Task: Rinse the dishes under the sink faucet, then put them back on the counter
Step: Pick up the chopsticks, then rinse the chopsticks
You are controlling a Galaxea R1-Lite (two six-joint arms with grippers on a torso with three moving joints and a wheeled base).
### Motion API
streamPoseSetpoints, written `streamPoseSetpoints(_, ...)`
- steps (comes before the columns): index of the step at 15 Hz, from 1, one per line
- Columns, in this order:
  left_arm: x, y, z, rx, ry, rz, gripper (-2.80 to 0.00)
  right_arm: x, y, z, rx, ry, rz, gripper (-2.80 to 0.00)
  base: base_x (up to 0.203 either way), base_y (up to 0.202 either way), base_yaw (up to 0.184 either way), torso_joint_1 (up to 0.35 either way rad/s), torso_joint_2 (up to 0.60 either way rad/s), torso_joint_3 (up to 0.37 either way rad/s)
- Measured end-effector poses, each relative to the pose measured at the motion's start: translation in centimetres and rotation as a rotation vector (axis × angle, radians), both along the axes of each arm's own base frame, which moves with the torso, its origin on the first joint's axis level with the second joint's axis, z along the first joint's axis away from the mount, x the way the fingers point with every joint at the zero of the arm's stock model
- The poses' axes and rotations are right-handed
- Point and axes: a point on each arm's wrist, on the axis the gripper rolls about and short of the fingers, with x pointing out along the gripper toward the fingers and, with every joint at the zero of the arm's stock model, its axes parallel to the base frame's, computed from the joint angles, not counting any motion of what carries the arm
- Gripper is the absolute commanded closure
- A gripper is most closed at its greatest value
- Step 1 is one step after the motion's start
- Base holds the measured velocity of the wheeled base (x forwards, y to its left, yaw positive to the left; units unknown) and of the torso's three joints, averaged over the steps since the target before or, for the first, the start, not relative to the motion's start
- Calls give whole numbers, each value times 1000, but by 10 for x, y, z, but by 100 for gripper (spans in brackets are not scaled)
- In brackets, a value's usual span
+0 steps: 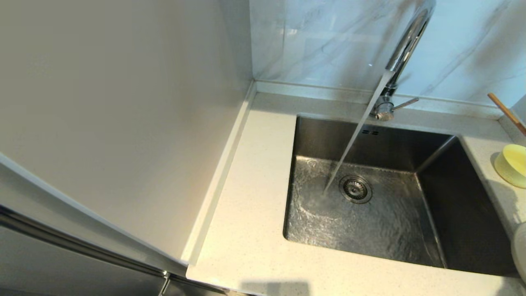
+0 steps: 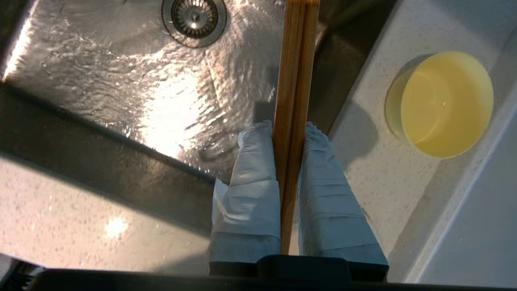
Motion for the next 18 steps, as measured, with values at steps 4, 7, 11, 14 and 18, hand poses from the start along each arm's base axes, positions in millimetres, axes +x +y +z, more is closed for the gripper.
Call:
streamPoseSetpoints(4,0,0,0,0,0,0,0,-21,26,-12,-24,27,52,0,0,0,0,0,0,0)
streamPoseSetpoints(7,0,0,0,0,0,0,0,-29,45,-25,-26,31,147,0,0,0,0,0,0,0)
streamPoseSetpoints(11,0,0,0,0,0,0,0,-23,72,-41,-50,-38,318,0,0,0,0,0,0,0)
streamPoseSetpoints(14,0,0,0,0,0,0,0,-13,93,-54,-90,-100,433,0,0,0,0,0,0,0)
streamPoseSetpoints(18,0,0,0,0,0,0,0,2,102,-69,-202,-93,539,0,0,0,0,0,0,0)
